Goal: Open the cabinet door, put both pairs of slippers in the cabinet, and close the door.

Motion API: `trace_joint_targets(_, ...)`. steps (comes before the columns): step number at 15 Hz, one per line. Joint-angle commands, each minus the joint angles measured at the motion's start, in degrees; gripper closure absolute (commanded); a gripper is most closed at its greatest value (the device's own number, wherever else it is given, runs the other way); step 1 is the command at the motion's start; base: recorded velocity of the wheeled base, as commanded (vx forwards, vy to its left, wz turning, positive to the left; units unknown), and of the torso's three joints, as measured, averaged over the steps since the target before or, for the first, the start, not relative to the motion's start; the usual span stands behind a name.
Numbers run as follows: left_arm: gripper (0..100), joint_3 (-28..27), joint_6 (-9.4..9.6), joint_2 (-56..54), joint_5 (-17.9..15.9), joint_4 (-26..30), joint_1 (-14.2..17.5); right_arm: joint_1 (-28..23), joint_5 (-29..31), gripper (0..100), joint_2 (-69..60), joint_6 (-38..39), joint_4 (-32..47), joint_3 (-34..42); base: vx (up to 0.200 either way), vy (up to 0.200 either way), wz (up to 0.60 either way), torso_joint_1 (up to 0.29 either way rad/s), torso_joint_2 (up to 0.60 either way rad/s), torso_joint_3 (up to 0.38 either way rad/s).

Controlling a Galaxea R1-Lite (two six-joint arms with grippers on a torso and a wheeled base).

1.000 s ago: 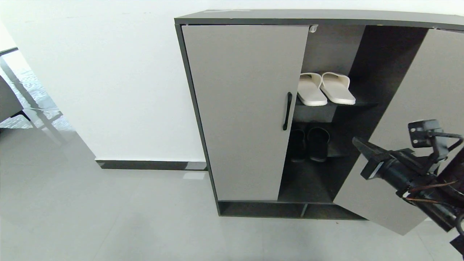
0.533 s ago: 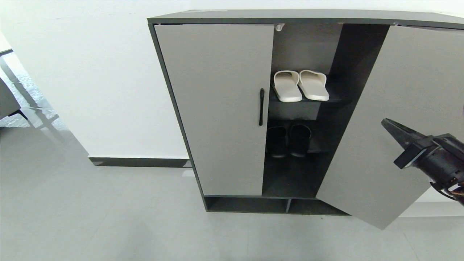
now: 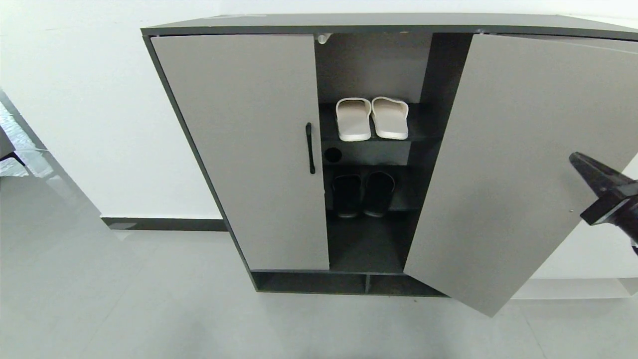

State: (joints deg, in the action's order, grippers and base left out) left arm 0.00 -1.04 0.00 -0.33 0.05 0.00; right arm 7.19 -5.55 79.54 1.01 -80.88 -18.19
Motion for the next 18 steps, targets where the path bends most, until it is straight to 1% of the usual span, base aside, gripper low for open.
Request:
trace_joint_targets(1,100,0.0,-0.02,0.1,0.0,0.0,0.0,-4.0,-1.6,100,-6.7,-0.2,0.1,1.0,0.000,0.000,0.00,0.000,0.00,0.000)
trace_joint_targets(2,100,0.0,-0.02,0.1,0.0,0.0,-0.1,-5.6,-3.3,100,-10.3,0.0,0.1,2.0,0.000,0.000,0.00,0.000,0.00,0.000)
trace_joint_targets(3,100,0.0,-0.02,0.1,0.0,0.0,0.0,-5.8,-4.6,100,-12.3,0.3,0.1,2.5,0.000,0.000,0.00,0.000,0.00,0.000)
trace_joint_targets(4,100,0.0,-0.02,0.1,0.0,0.0,0.0,-5.8,-9.0,100,-19.1,5.1,0.2,3.3,0.000,0.000,0.00,0.000,0.00,0.000)
trace_joint_targets(6,100,0.0,-0.02,0.1,0.0,0.0,0.0,-6.2,-13.3,100,-25.8,14.5,2.9,3.2,0.000,0.000,0.00,0.000,0.00,0.000)
trace_joint_targets(7,100,0.0,-0.02,0.1,0.0,0.0,0.0,-7.6,-13.5,100,-26.9,16.1,4.7,2.8,0.000,0.000,0.00,0.000,0.00,0.000)
trace_joint_targets(8,100,0.0,-0.02,0.1,0.0,0.0,0.0,-11.4,-13.6,100,-26.9,16.1,5.9,3.0,0.000,0.000,0.00,0.000,0.00,0.000)
trace_joint_targets(9,100,0.0,-0.11,0.1,0.0,0.0,0.0,-15.3,-13.8,100,-26.3,15.0,6.6,3.5,0.000,0.000,0.00,0.000,0.00,0.000)
trace_joint_targets(10,100,0.0,-0.11,0.1,0.0,0.0,0.0,-18.5,-13.8,100,-24.3,11.6,7.0,3.5,0.000,0.000,0.00,0.000,0.00,0.000)
trace_joint_targets(12,100,0.0,-0.11,0.1,0.0,0.0,0.0,-25.7,-13.6,100,-18.4,2.6,6.8,3.3,0.000,0.000,0.00,0.000,0.00,0.000)
trace_joint_targets(13,100,0.0,-0.19,0.1,0.0,0.0,0.0,-27.8,-13.4,100,-14.9,-1.0,6.7,3.3,0.000,0.000,0.00,0.000,0.00,0.000)
trace_joint_targets(15,100,0.0,-0.19,0.1,0.0,0.0,0.0,-30.0,-11.9,100,-4.9,-7.0,6.4,2.3,0.000,0.000,0.00,0.000,0.00,0.000)
trace_joint_targets(16,100,0.0,-0.19,0.1,0.0,0.0,0.0,-30.4,-11.8,100,0.7,-7.9,4.0,0.8,0.000,0.000,0.00,0.000,0.00,0.000)
trace_joint_targets(18,100,0.0,-0.19,0.1,0.0,0.0,-0.1,-30.5,-11.2,100,12.7,-8.0,-4.9,-2.8,0.000,0.000,0.00,0.000,0.00,0.000)
